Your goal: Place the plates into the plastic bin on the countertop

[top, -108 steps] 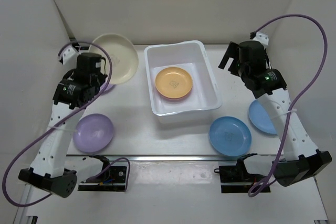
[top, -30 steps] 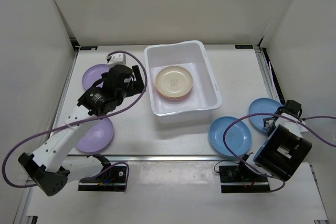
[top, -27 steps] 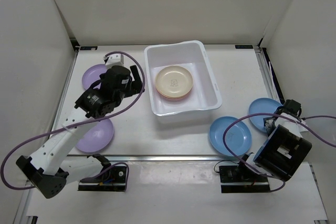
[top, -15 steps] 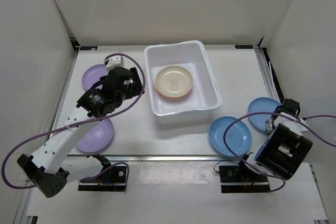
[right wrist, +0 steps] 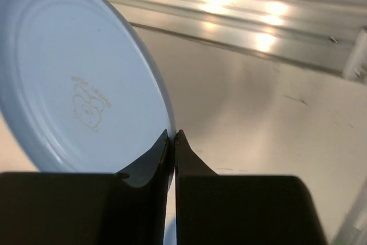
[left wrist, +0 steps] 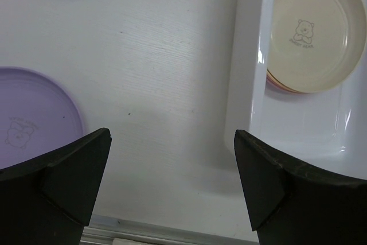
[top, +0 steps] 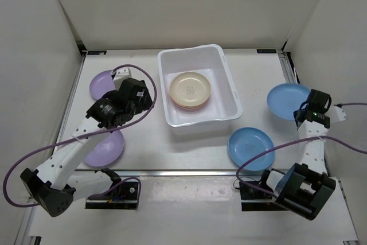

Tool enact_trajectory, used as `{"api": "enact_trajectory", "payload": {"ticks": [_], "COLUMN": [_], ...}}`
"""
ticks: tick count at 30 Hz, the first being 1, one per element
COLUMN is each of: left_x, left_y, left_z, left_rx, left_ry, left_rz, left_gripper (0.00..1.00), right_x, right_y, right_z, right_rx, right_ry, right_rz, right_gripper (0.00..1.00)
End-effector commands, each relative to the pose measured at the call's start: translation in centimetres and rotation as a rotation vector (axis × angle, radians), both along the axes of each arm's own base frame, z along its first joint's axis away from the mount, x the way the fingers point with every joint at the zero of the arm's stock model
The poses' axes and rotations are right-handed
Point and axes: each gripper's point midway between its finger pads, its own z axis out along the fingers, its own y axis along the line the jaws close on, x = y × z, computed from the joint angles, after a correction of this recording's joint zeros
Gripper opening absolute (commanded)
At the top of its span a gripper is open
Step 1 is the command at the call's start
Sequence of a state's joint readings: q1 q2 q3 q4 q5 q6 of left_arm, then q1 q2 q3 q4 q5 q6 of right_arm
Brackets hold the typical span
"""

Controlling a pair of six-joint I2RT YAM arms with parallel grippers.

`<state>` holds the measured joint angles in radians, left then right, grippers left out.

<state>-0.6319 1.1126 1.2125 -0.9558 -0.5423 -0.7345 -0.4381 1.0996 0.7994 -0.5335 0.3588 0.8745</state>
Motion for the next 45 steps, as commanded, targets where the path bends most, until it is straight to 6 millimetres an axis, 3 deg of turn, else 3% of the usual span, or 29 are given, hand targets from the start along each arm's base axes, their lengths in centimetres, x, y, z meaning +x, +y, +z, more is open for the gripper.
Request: {"api": "enact_trajectory", "payload": {"ticks": [1, 4, 5, 6, 7, 9, 11, 13, 14, 16, 18, 19, 22, 24, 26, 28, 31, 39, 40, 41, 43, 44, 45], "left_x": [-0.3, -0.3, -0.4, -0.4, -0.6, -0.9, -1.4, -1.6, -1.9, -2.4, -3.0, -3.2, -3.8, -4.2, -5.1, -6.1, -6.8, -7.1, -7.3, -7.6, -8.3, -8.3, -8.4], "left_y": [1.1, 1.8, 2.2, 2.9, 3.1, 4.4, 5.2, 6.7, 7.0, 8.3, 9.1, 9.6, 10.4, 11.6, 13.0, 14.6, 17.1, 22.1, 22.6, 23.0, 24.1, 23.9, 24.0], "left_z": [-1.0, -2.2, -2.9, -3.3, -3.7, -4.7, -5.7, -6.3, -6.7, -7.8, -9.3, -9.7, -10.9, -11.3, -11.6, -11.9, -12.1, -12.6, -12.6, -12.7, -13.1, -13.4, -14.1], "left_rx": [-0.001, -0.034, -0.033, -0.044, -0.054, -0.081, -0.101, -0.127, -0.137, -0.136, -0.146, -0.143, -0.146, -0.139, -0.125, -0.085, -0.055, -0.069, -0.071, -0.074, -0.084, -0.107, -0.113], "left_ry": [0.039, 0.082, 0.101, 0.114, 0.129, 0.152, 0.171, 0.178, 0.191, 0.227, 0.282, 0.294, 0.332, 0.343, 0.368, 0.384, 0.370, 0.348, 0.350, 0.361, 0.368, 0.374, 0.391], "left_rz": [0.057, 0.081, 0.093, 0.125, 0.137, 0.201, 0.242, 0.309, 0.319, 0.359, 0.387, 0.405, 0.444, 0.495, 0.563, 0.630, 0.737, 0.868, 0.881, 0.890, 0.934, 0.922, 0.926], "left_gripper": [0.99, 1.00, 1.00, 0.99, 1.00, 0.99, 0.99, 1.00, 1.00, 0.99, 1.00, 1.00, 1.00, 1.00, 0.99, 0.99, 0.99, 0.99, 1.00, 0.99, 0.99, 0.99, 0.99], "right_x": [4.2, 7.1, 8.3, 9.6, 10.8, 12.7, 14.0, 14.8, 15.2, 15.5, 15.9, 15.8, 16.3, 16.5, 16.8, 16.9, 17.7, 20.0, 20.3, 20.4, 20.7, 20.7, 20.8], "right_y": [-0.2, 2.2, 2.9, 4.9, 6.1, 10.6, 16.1, 20.0, 23.1, 25.9, 29.7, 30.7, 32.7, 34.3, 35.1, 35.7, 36.0, 36.1, 35.9, 35.8, 35.5, 35.2, 35.0], "right_z": [9.6, 13.0, 15.3, 15.6, 17.6, 18.1, 19.9, 19.4, 18.8, 17.6, 14.3, 13.7, 11.9, 9.6, 6.9, 5.6, 2.7, 0.7, 0.4, 0.7, 0.7, 1.0, 1.5], "right_rx": [-0.137, -0.162, -0.186, -0.181, -0.198, -0.195, -0.236, -0.256, -0.280, -0.285, -0.256, -0.234, -0.211, -0.203, -0.216, -0.194, -0.162, -0.190, -0.194, -0.200, -0.216, -0.221, -0.231], "right_ry": [-0.230, -0.296, -0.346, -0.347, -0.397, -0.413, -0.468, -0.462, -0.446, -0.411, -0.333, -0.328, -0.309, -0.247, -0.162, -0.122, -0.059, -0.018, -0.009, -0.002, 0.012, 0.019, 0.014], "right_rz": [0.074, 0.204, 0.249, 0.349, 0.415, 0.630, 0.865, 1.022, 1.143, 1.242, 1.357, 1.393, 1.442, 1.483, 1.484, 1.486, 1.481, 1.433, 1.427, 1.421, 1.404, 1.396, 1.386], "right_gripper": [0.00, 0.00, 0.00, 0.00, 0.00, 0.00, 0.00, 0.00, 0.00, 0.00, 0.00, 0.00, 0.00, 0.00, 0.00, 0.00, 0.09, 0.12, 0.18, 0.33, 0.52, 0.70, 0.78]}}
